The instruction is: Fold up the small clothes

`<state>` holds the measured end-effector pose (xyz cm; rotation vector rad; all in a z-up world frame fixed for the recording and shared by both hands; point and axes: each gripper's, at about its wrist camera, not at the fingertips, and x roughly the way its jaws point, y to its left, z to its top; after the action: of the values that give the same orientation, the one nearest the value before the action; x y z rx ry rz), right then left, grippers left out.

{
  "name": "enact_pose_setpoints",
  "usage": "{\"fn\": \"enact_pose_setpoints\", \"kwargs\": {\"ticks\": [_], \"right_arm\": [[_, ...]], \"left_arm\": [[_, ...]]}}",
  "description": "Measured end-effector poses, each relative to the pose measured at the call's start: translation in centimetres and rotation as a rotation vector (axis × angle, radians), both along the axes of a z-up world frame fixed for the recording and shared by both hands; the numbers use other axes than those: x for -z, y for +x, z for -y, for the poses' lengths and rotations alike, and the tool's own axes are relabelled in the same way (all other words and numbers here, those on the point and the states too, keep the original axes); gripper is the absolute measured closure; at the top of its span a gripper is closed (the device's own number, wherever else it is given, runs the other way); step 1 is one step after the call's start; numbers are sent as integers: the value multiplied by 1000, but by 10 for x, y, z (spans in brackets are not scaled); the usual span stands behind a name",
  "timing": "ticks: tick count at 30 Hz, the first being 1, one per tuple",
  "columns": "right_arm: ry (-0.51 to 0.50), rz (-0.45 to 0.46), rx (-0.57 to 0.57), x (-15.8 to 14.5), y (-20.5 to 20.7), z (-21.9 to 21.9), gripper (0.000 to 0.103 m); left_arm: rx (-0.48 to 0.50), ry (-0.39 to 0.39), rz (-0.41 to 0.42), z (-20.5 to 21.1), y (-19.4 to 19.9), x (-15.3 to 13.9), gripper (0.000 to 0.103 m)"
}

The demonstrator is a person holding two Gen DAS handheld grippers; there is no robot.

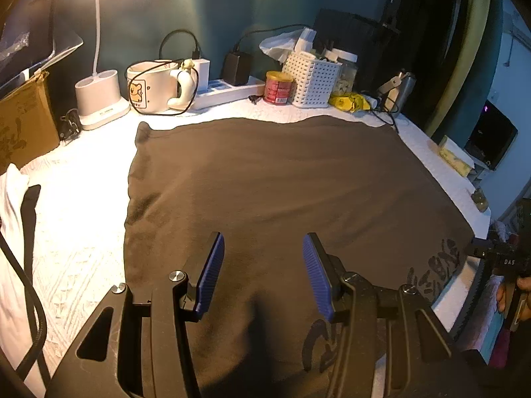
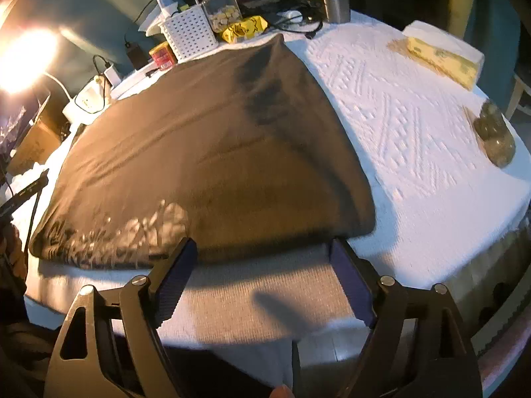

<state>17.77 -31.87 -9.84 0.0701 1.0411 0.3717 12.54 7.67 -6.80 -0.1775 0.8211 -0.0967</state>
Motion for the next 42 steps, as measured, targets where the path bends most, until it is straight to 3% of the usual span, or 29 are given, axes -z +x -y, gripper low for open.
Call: {"fn": "enact_pose_setpoints", "kwargs": {"ticks": [17, 27, 30, 36, 42], "right_arm": [[231, 108, -10, 10, 65, -39, 19], [186, 91, -13, 14, 113, -70, 20], [131, 99, -37, 16, 118, -84, 44], [-24, 146, -75, 18, 121, -107, 73], [-50, 147, -106, 15, 122, -112, 80]], "left_arm": [[-59, 39, -47, -13, 26, 6, 54], [-102, 4, -64, -38, 34, 7, 54], [-117, -2, -71, -46, 36, 9, 54], [-138, -17, -71, -62, 37, 11, 54], [-128, -30, -63, -68, 38, 11, 54]]}}
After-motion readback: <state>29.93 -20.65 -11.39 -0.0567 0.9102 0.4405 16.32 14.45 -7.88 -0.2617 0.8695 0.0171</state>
